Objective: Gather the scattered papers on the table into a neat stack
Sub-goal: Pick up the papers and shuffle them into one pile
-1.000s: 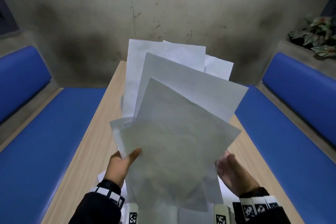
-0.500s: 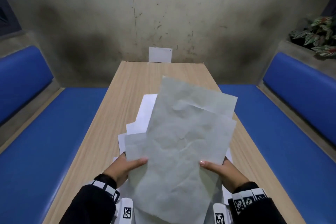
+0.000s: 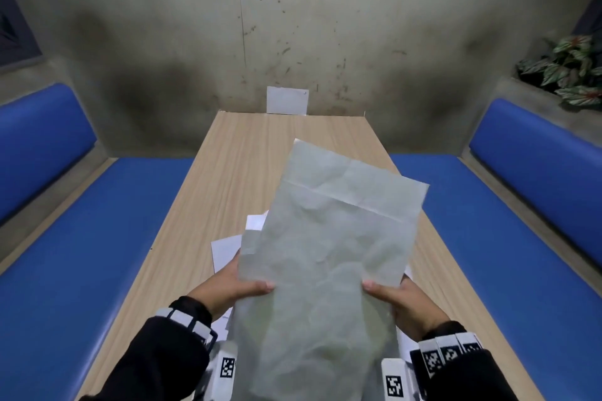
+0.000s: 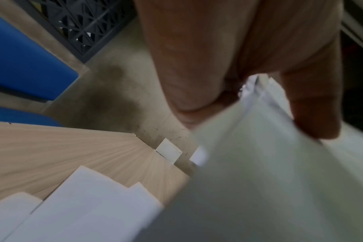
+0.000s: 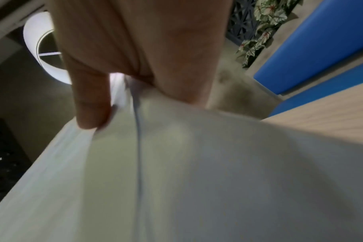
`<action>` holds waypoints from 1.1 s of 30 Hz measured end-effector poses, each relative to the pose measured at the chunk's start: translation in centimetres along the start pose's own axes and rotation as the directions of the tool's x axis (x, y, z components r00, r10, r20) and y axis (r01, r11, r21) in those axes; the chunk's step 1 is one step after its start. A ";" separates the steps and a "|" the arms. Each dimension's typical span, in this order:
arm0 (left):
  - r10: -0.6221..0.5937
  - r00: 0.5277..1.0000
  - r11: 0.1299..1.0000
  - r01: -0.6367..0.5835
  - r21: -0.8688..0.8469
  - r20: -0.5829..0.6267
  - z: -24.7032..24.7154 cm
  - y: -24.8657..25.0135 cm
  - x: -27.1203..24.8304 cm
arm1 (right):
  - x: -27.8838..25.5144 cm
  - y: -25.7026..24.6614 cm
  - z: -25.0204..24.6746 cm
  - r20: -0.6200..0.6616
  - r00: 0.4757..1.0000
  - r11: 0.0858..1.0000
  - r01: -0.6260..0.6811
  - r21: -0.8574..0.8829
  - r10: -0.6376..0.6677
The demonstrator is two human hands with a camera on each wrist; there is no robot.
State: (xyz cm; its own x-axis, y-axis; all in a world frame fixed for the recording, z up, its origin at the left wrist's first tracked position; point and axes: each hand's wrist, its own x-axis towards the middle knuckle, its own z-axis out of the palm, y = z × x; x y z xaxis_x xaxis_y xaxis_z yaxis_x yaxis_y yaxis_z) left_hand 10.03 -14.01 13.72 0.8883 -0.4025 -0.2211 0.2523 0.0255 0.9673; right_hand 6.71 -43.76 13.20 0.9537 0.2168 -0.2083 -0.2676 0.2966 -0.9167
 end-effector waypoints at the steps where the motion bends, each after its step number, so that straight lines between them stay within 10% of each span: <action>1: 0.008 1.000 1.000 -0.007 -0.019 0.024 0.0 0.2 -0.2 | -0.2 -0.2 0.0 0.027 1.000 1.000 0.002 0.028 -0.003; 16: 0.064 0.998 0.996 -0.064 0.066 -0.007 1.2 2.2 -1.3 | -1.2 -2.3 1.7 -0.078 0.995 0.996 -0.063 -0.056 0.058; 23: 0.270 0.963 0.956 -0.265 0.126 -0.023 1.7 5.9 -2.2 | -2.2 -6.5 3.1 -0.181 0.965 0.933 0.117 -0.341 -0.187; 28: 0.342 0.905 0.917 -0.262 0.299 -0.254 1.6 4.1 0.8 | -0.2 -5.0 4.9 -0.296 0.890 0.851 0.165 -0.498 -0.346; 33: 0.337 0.913 0.931 -0.286 0.228 -0.229 1.5 4.5 0.0 | -0.5 -4.9 4.5 -0.324 0.926 0.952 0.096 -0.292 -0.193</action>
State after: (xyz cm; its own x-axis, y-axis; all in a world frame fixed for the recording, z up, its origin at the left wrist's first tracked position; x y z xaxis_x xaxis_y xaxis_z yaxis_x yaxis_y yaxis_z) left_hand 10.61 -15.29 18.27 0.9841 -0.1497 0.0952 -0.1066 -0.0700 0.9918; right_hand 6.91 -41.10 19.35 0.9794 -0.1576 -0.1263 -0.1228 0.0314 -0.9919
